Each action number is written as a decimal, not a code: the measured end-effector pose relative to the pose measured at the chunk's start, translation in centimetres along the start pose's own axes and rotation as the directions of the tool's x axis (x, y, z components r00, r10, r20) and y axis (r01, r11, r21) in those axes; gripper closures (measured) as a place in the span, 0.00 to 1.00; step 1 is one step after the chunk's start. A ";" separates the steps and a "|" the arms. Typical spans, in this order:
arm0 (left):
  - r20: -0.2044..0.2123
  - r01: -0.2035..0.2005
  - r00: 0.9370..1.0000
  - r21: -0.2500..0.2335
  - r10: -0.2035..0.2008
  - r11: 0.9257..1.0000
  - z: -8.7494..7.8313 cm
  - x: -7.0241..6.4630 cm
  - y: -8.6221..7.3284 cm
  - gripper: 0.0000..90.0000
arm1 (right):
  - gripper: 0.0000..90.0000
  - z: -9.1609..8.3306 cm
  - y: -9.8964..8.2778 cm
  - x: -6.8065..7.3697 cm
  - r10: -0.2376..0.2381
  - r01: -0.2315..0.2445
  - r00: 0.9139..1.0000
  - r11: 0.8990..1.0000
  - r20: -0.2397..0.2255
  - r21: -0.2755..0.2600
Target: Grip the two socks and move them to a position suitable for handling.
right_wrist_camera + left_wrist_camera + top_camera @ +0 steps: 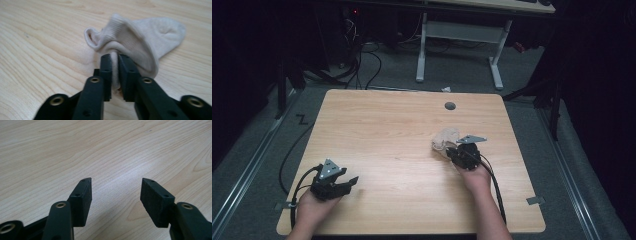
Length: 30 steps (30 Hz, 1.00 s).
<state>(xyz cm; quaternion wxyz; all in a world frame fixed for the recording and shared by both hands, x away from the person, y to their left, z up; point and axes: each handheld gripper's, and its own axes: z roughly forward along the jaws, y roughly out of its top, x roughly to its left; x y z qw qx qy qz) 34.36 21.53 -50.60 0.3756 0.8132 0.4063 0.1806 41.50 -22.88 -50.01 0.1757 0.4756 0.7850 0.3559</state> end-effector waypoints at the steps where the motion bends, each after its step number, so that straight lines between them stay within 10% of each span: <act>1: -0.001 0.001 1.000 -0.002 -0.001 1.000 0.0 0.0 0.0 0.48 | 0.84 -0.2 0.1 0.2 -0.005 0.005 1.000 1.000 0.000 -0.011; 8: 0.001 -0.003 1.000 0.001 0.003 1.000 0.0 0.0 0.0 0.48 | 0.80 -2.1 0.6 0.2 0.012 -0.011 1.000 0.996 0.003 -0.089; 21: 0.002 -0.003 1.000 0.006 0.003 1.000 0.1 0.0 0.0 0.48 | 0.64 -1.1 0.3 1.0 -0.024 0.024 1.000 0.998 0.001 -0.057; 30: 0.003 0.000 1.000 0.004 0.000 1.000 0.1 0.0 0.0 0.48 | 0.96 -0.8 0.3 1.8 -0.055 0.053 0.997 0.998 -0.045 -0.037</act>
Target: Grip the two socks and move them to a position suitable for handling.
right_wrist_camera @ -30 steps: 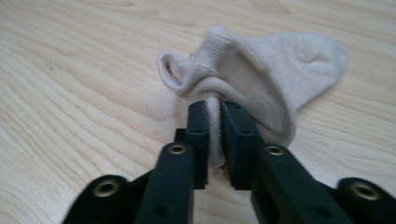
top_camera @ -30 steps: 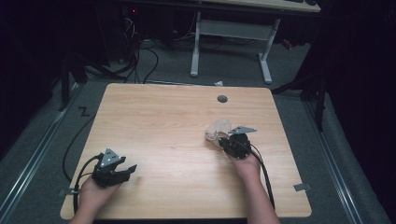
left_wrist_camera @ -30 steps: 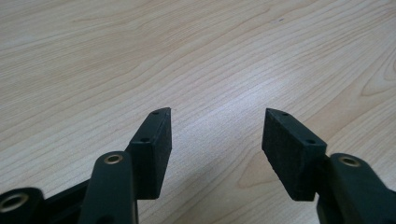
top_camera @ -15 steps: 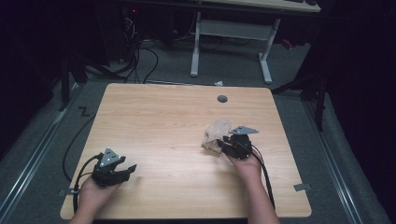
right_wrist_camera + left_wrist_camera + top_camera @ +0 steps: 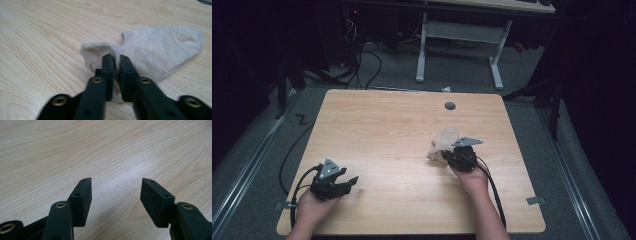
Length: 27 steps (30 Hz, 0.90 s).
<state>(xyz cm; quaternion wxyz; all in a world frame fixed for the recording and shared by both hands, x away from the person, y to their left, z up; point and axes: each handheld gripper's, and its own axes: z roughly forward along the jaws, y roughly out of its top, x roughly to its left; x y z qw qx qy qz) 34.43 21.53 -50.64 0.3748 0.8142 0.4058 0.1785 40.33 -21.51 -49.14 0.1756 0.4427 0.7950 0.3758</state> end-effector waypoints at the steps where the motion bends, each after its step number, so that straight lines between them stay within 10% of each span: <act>1: 0.000 0.001 1.000 -0.001 -0.001 1.000 0.0 0.0 0.0 0.48 | 0.96 -0.3 0.1 0.1 -0.007 0.007 1.000 1.000 0.008 -0.014; 27: -0.002 -0.006 1.000 -0.010 0.006 1.000 0.1 -0.3 0.1 0.48 | 0.97 -7.0 2.8 1.6 -0.009 0.028 0.998 0.956 0.068 -0.293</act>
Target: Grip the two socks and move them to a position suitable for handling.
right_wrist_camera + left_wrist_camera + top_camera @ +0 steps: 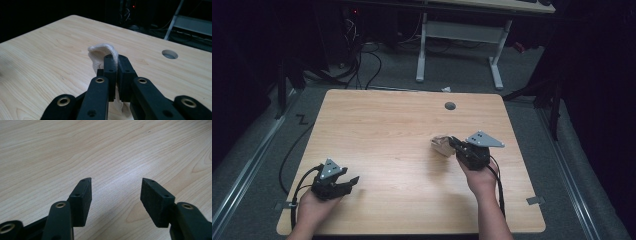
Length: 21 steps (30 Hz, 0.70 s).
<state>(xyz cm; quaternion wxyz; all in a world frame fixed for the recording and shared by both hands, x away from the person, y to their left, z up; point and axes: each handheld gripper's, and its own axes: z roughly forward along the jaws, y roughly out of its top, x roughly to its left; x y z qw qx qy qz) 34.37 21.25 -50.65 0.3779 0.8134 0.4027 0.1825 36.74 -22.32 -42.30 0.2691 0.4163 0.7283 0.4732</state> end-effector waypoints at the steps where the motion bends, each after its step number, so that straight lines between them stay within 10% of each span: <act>1: 0.001 0.000 1.000 0.001 0.000 1.000 0.0 0.0 0.0 0.48 | 0.97 -0.1 0.1 0.0 0.001 -0.001 1.000 1.000 0.001 -0.007; 21: 0.009 -0.003 1.000 -0.001 0.003 1.000 0.0 -0.2 0.1 0.48 | 0.97 -1.9 1.7 0.8 -0.005 0.003 1.000 0.996 -0.026 -0.087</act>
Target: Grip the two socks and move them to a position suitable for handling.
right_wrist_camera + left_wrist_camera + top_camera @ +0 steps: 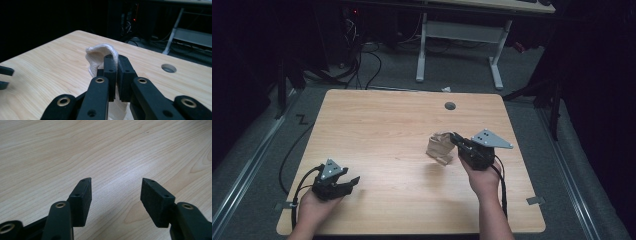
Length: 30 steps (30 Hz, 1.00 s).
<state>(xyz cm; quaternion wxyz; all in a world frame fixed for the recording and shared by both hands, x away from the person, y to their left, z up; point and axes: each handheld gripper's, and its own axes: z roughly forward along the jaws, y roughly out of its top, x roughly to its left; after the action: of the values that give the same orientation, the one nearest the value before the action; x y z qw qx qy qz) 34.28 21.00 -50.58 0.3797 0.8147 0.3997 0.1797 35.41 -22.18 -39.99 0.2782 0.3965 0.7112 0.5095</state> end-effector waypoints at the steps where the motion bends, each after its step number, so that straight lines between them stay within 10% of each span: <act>1: 0.004 -0.002 1.000 -0.005 0.002 1.000 0.1 -0.1 0.0 0.48 | 0.97 0.0 0.1 0.3 -0.006 0.006 1.000 1.000 -0.004 -0.003; 14: 0.133 -0.029 0.990 -0.081 0.039 0.996 1.6 -4.0 1.3 0.44 | 0.97 1.1 -0.1 5.5 -0.061 0.065 0.992 0.997 -0.108 0.040; 30: 0.247 -0.028 0.968 -0.108 0.054 0.994 3.7 -6.7 2.8 0.48 | 0.96 1.6 0.2 10.4 -0.105 0.111 0.963 0.994 -0.247 0.011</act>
<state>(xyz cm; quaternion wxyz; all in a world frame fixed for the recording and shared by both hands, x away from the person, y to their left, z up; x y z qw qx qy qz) 33.78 12.86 -50.72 0.4649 0.8181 0.3221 0.1042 31.21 -12.59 -40.25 0.2103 0.2941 0.7670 0.5301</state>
